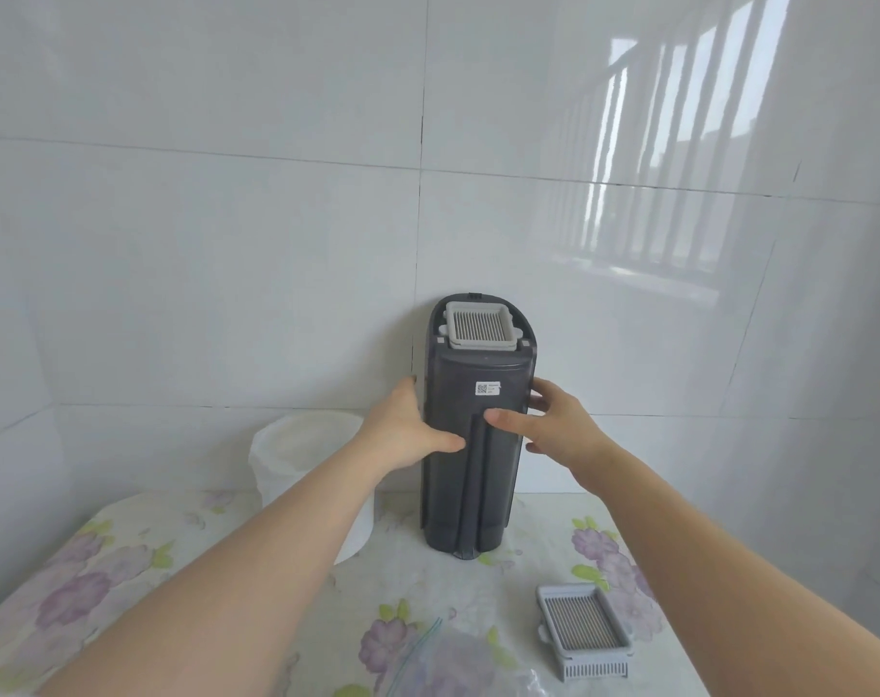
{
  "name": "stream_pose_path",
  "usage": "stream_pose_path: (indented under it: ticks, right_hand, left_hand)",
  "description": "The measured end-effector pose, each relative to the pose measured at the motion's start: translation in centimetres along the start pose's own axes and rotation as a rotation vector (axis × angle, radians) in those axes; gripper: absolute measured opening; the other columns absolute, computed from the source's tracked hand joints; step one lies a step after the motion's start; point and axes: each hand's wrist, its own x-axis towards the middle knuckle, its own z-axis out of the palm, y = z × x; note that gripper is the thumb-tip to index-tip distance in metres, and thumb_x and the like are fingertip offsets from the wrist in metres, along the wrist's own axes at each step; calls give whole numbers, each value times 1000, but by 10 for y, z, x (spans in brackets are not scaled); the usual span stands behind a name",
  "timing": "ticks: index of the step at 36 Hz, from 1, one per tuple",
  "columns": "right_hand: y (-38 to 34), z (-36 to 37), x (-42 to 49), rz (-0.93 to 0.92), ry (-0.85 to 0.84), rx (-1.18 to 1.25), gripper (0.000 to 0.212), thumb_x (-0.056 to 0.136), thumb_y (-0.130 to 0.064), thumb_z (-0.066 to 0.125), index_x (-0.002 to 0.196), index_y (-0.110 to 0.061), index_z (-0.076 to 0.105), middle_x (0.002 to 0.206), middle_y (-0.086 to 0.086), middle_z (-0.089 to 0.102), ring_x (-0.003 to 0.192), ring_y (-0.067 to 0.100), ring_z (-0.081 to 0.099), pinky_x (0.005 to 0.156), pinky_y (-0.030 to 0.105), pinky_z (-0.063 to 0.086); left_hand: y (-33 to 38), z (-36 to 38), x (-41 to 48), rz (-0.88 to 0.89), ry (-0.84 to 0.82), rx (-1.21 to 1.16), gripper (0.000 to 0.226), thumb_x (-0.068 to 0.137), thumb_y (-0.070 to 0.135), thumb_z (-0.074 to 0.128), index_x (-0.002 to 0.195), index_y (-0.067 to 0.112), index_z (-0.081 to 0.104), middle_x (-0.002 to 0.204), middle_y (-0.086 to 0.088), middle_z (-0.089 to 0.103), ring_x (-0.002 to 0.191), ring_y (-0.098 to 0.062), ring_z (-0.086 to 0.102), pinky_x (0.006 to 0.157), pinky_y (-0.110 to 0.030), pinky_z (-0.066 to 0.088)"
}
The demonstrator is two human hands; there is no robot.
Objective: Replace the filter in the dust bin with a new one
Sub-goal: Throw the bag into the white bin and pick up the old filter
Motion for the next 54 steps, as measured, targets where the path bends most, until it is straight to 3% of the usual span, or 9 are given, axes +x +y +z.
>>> stream_pose_path:
  ticks: [5,11,17,24,31,38,45,49,54]
  right_hand:
    - [-8,-6,-9,50,93,-82,74,75,-40,82,135,-16,47,125,4,60,110,20,61,96,40,51]
    - [-22,-8,-29,31,198,-170,55,80,-42,76,122,-15,51,113,5,61,85,21,58,72,31,45]
    - [-27,10,-56,-27,27,-311,38,80,-37,76,109,-18,60,99,-1,60,71,11,55,70,28,47]
    - [-11,42,-95,-5,-378,-636,71,71,-52,81,133,-28,56,129,0,58,113,16,59,97,29,47]
    - [21,65,-120,71,-640,-886,104,66,-54,83,152,-39,28,157,-9,30,143,17,33,113,37,32]
    - [52,77,-120,64,-562,-912,104,64,-44,88,150,-34,31,143,0,40,136,22,41,107,38,40]
    - [64,85,-112,53,-445,-909,55,75,-27,80,125,-23,57,105,-5,48,97,18,48,78,27,40]
    - [56,84,-104,30,-298,-802,9,85,-16,66,90,-21,61,96,-2,54,82,20,55,66,25,45]
    - [37,74,-91,62,-43,-497,19,88,-3,51,77,-17,59,71,3,63,53,22,63,53,28,53]
  left_hand:
    - [2,-16,-12,-12,73,130,87,74,29,80,148,14,36,141,-10,53,127,-27,52,105,-36,43]
    - [-2,-38,-38,40,183,238,45,81,20,70,125,14,63,126,-5,64,117,-23,58,98,-28,44]
    - [-14,-45,-63,50,250,297,30,85,17,65,114,16,70,120,0,66,111,-21,60,84,-24,43]
    - [-35,-35,-82,63,236,307,26,86,16,65,111,16,71,121,0,67,114,-19,60,95,-28,44]
    - [-56,-18,-91,56,171,284,24,85,15,65,108,16,72,117,-1,68,110,-19,61,93,-26,44]
    - [-73,-5,-95,20,89,182,15,82,18,67,96,21,72,104,2,69,100,-17,63,77,-23,48]
    - [-87,4,-94,-9,-36,147,10,82,28,72,91,24,72,101,4,70,95,-14,65,86,-28,51]
    - [-85,4,-99,-63,-205,103,33,81,43,71,106,21,71,105,1,70,85,-13,67,69,-24,53]
    - [-77,4,-103,-105,-380,49,53,84,47,67,131,25,54,115,1,65,93,-12,70,82,-30,59]
